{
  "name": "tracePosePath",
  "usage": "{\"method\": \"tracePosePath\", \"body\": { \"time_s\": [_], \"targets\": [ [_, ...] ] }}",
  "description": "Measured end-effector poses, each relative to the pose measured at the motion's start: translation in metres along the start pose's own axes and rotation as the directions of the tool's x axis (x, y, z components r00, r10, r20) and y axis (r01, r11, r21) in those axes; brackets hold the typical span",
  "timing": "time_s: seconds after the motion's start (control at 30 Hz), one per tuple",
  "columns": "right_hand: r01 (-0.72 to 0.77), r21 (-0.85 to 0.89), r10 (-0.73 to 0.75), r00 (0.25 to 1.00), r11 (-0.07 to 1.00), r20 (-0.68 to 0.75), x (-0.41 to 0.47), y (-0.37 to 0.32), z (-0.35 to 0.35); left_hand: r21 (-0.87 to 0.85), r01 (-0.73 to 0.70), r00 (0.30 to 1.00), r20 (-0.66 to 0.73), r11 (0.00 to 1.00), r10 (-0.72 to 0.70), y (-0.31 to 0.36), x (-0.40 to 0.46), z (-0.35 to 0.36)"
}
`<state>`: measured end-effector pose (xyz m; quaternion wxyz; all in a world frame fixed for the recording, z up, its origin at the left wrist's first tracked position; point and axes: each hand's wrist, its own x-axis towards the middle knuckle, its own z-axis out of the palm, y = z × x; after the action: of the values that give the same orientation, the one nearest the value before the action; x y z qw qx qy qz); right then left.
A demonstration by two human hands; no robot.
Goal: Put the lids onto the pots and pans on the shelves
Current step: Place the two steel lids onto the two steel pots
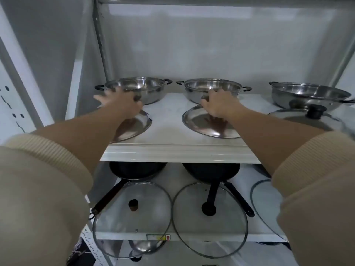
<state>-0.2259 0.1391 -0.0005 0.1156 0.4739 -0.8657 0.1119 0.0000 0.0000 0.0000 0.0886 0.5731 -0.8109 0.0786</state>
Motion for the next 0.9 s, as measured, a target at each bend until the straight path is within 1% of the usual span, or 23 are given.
{"method": "tracePosePath", "body": {
  "time_s": [0.03, 0.07, 0.17, 0.2, 0.27, 0.3, 0.33, 0.4, 0.47, 0.53, 0.6, 0.73, 0.8, 0.9],
  "targets": [
    [-0.019, -0.023, 0.018, 1.0, 1.0, -0.003, -0.002, 0.001, 0.001, 0.014, 0.047, 0.998, 0.038, 0.999, -0.047, -0.005, -0.001, 0.002],
    [-0.03, -0.052, 0.029, 0.999, 0.998, -0.028, 0.001, 0.003, 0.004, 0.029, 0.059, 0.998, 0.034, 0.998, -0.06, -0.009, 0.001, 0.005],
    [-0.04, -0.124, 0.035, 0.998, 0.991, -0.047, 0.006, 0.006, 0.015, 0.062, 0.081, 0.997, -0.027, 0.995, -0.079, -0.017, 0.006, 0.017],
    [-0.041, -0.136, 0.036, 0.998, 0.99, -0.044, 0.007, 0.006, 0.016, 0.051, 0.094, 0.995, -0.034, 0.994, -0.093, -0.016, 0.005, 0.017],
    [-0.044, -0.123, 0.038, 0.998, 0.991, -0.049, 0.01, 0.01, 0.017, 0.019, 0.168, 0.985, -0.028, 0.986, -0.168, -0.016, 0.005, 0.012],
    [-0.033, -0.12, 0.028, 0.998, 0.992, -0.048, 0.011, 0.012, 0.017, 0.022, 0.2, 0.98, -0.022, 0.98, -0.199, -0.017, 0.004, 0.01],
    [-0.007, -0.122, 0.001, 0.999, 0.992, -0.047, 0.011, 0.012, 0.015, 0.043, 0.202, 0.979, -0.021, 0.978, -0.201, -0.018, 0.004, 0.008],
    [0.086, -0.101, -0.095, 0.992, 0.991, -0.085, 0.011, 0.01, 0.01, 0.054, 0.133, 0.99, -0.051, 0.99, -0.13, -0.013, 0.002, 0.003],
    [0.16, -0.057, -0.167, 0.974, 0.985, -0.153, 0.008, 0.006, -0.002, 0.019, 0.07, 0.995, -0.074, 0.997, -0.068, -0.001, -0.002, -0.009],
    [0.211, -0.03, -0.212, 0.953, 0.977, -0.217, 0.008, 0.004, -0.019, -0.011, 0.037, 0.994, -0.105, 0.999, -0.038, 0.013, -0.006, -0.027],
    [0.231, -0.018, -0.228, 0.94, 0.973, -0.253, 0.009, 0.007, -0.04, -0.031, 0.022, 0.989, -0.148, 0.999, -0.027, 0.024, -0.007, -0.05],
    [0.191, 0.068, -0.154, 0.922, 0.979, -0.356, 0.03, 0.022, -0.074, -0.121, -0.007, 0.968, -0.248, 0.993, -0.023, 0.027, 0.013, -0.088],
    [0.137, 0.126, -0.08, 0.923, 0.983, -0.377, 0.047, 0.031, -0.076, -0.171, -0.006, 0.97, -0.241, 0.985, -0.035, 0.026, 0.031, -0.093],
    [0.059, 0.216, 0.016, 0.943, 0.975, -0.332, 0.073, 0.042, -0.061, -0.233, 0.012, 0.981, -0.188, 0.972, -0.058, 0.029, 0.058, -0.08]
  ]
}}
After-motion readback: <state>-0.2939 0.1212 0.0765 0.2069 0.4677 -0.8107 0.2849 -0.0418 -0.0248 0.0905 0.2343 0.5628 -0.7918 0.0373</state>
